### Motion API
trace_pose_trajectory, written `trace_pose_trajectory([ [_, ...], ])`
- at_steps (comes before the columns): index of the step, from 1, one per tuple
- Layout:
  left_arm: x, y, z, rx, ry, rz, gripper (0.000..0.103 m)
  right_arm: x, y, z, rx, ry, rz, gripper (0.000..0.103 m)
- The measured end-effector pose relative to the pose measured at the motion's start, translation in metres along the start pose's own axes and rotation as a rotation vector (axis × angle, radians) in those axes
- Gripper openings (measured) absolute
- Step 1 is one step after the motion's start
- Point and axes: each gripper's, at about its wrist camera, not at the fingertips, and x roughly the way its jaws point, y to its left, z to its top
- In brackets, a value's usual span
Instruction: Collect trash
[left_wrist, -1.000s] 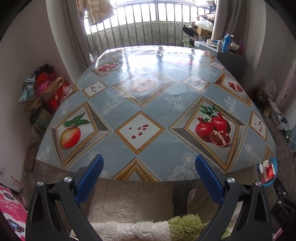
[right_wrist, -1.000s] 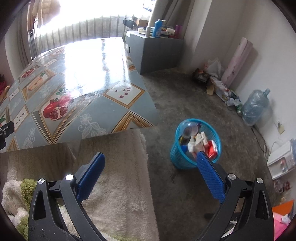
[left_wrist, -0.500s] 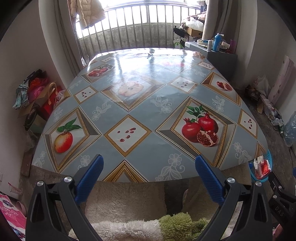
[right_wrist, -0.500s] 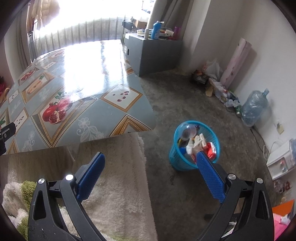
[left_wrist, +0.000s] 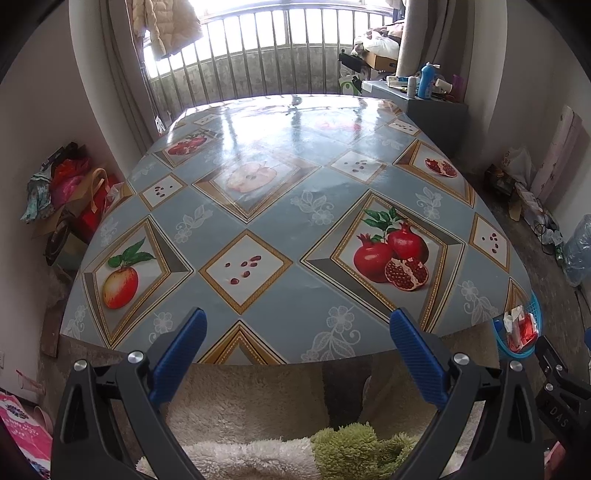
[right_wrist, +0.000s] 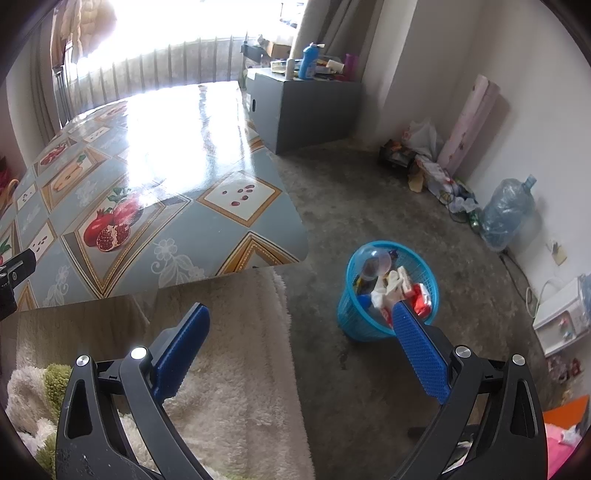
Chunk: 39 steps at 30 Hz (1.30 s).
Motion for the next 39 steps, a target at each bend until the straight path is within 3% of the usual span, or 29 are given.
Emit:
trace_pose_trajectory([
  [39, -0.0002, -0.0007, 0.0003, 0.001, -0.002, 0.002, 0.097, -0.0056, 0.0067, -0.0007, 0.006, -0.018, 0.007, 0.095],
])
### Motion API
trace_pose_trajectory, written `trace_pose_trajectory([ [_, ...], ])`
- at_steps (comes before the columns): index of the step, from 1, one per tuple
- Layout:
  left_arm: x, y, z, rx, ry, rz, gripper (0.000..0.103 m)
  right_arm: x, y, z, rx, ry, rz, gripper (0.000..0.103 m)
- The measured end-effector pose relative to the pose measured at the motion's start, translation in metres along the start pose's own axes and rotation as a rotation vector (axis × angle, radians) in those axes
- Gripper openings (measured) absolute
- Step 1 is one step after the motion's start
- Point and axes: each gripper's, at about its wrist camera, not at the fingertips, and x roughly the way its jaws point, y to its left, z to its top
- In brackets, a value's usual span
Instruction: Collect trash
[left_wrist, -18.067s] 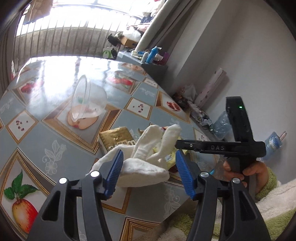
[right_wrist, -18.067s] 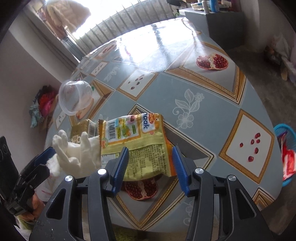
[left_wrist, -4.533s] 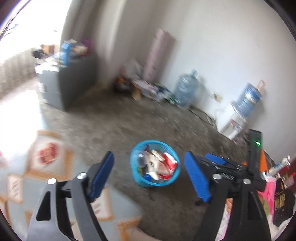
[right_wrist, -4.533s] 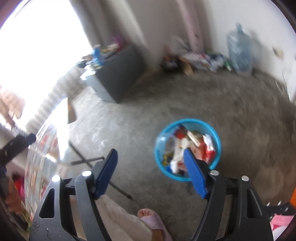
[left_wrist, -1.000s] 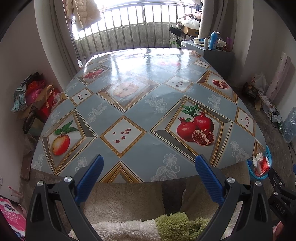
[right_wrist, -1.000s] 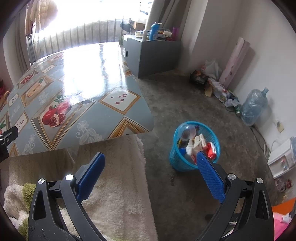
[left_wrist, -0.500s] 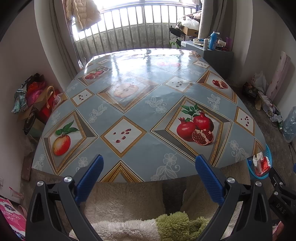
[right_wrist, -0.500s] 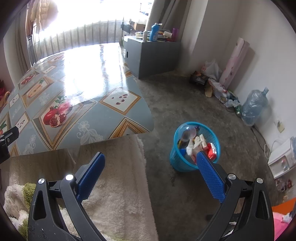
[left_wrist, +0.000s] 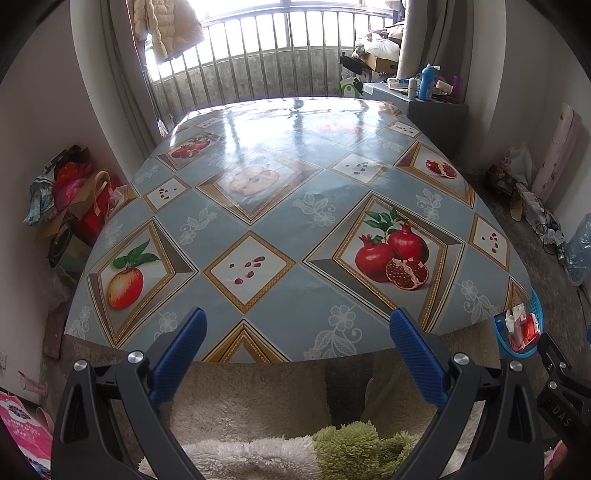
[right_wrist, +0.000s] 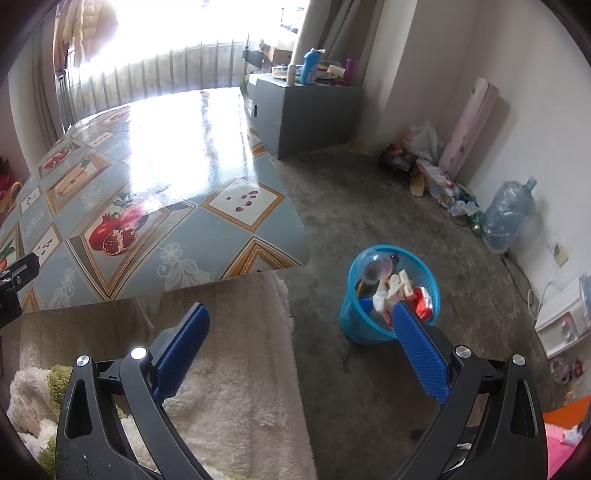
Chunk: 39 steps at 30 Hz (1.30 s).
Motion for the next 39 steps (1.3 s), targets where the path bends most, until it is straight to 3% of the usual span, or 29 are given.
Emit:
trace_pose_trajectory([
  [39, -0.0014, -0.0009, -0.0015, 0.001, -0.002, 0.004, 0.097, -0.0007, -0.0011, 0.0021, 0.005, -0.006, 0.000, 0.095],
])
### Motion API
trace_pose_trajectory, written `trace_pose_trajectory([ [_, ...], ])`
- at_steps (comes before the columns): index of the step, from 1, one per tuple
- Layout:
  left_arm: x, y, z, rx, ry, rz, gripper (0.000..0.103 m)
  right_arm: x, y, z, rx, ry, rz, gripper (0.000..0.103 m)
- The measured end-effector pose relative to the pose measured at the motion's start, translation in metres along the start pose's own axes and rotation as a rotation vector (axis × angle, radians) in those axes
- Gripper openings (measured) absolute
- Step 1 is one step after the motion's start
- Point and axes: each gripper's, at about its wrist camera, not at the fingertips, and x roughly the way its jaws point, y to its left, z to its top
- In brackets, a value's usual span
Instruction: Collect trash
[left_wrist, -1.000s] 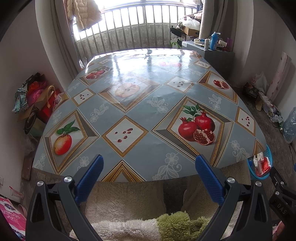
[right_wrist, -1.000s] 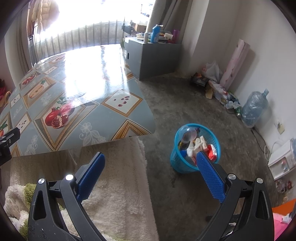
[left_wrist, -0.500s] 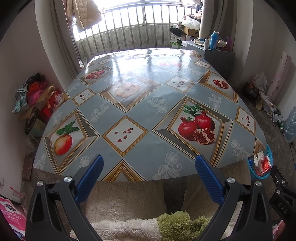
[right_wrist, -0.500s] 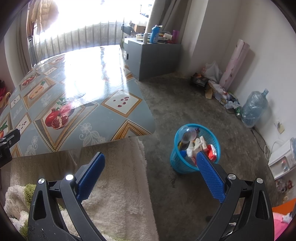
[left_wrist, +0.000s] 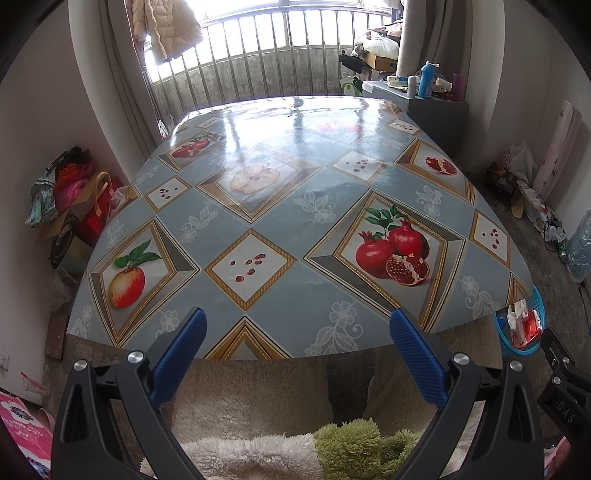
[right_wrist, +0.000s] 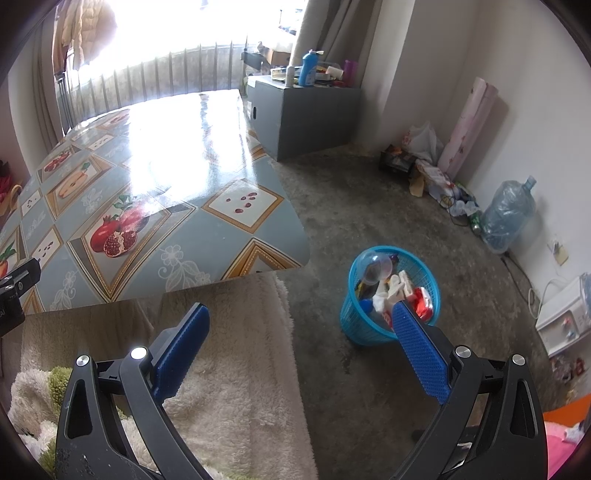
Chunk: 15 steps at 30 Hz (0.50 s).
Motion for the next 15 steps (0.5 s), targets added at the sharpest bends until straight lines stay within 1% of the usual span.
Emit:
trace_pose_trajectory([
  [15, 0.0004, 0.0029, -0.0010, -0.005, 0.002, 0.004, 0.097, -0.0022, 0.0028, 0.0006, 0.003, -0.001, 0.003, 0.095],
])
